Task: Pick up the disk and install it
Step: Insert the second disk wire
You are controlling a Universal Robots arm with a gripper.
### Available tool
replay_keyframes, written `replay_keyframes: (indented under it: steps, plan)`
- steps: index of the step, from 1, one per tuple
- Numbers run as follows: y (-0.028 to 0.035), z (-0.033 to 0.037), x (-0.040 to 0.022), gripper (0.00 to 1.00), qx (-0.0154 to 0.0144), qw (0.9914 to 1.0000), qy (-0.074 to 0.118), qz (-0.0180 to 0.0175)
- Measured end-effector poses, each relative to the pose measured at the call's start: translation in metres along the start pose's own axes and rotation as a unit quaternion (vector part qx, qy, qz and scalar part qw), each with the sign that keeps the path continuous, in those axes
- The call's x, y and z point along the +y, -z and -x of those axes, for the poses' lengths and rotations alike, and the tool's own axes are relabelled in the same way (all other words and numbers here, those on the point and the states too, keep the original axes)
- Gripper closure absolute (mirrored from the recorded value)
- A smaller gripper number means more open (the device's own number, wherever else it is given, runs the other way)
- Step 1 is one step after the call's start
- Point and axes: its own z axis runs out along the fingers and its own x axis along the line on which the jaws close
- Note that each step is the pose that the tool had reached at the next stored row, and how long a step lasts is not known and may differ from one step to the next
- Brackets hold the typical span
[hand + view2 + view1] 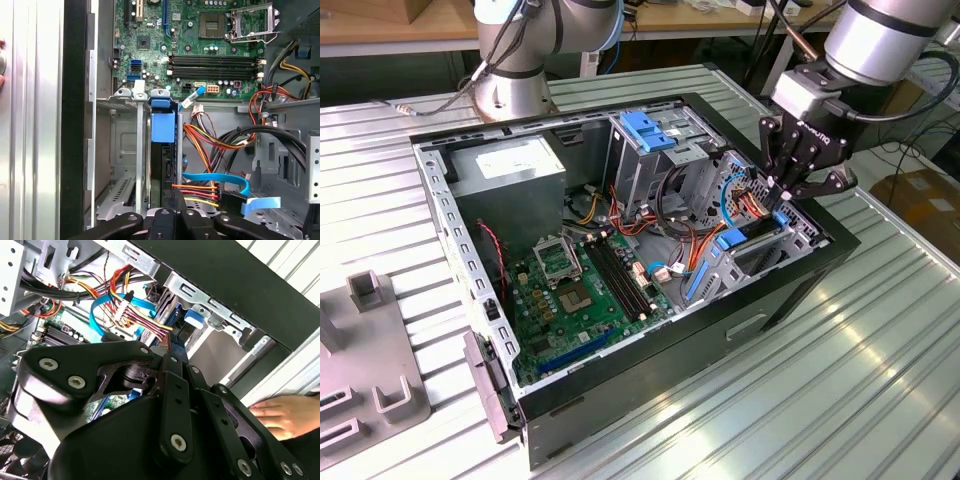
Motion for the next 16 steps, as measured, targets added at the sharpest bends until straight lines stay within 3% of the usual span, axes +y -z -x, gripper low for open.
replay_keyframes:
  steps: [4, 10, 13, 16]
  plan:
    - [0.0093, 0.0029, 0.0000, 0.90, 0.0000, 1.00000, 0.000, 0.0004]
    - [0.0234, 0.0034, 0.0079, 0.90, -0.0023, 1.00000, 0.000, 0.0012]
    - [0.0338, 0.0114, 0.0087, 0.90, -0.0022, 1.00000, 0.002, 0.0012]
    - [0.0394, 0.0238, 0.0093, 0.90, 0.0033, 0.99998, 0.005, 0.0013]
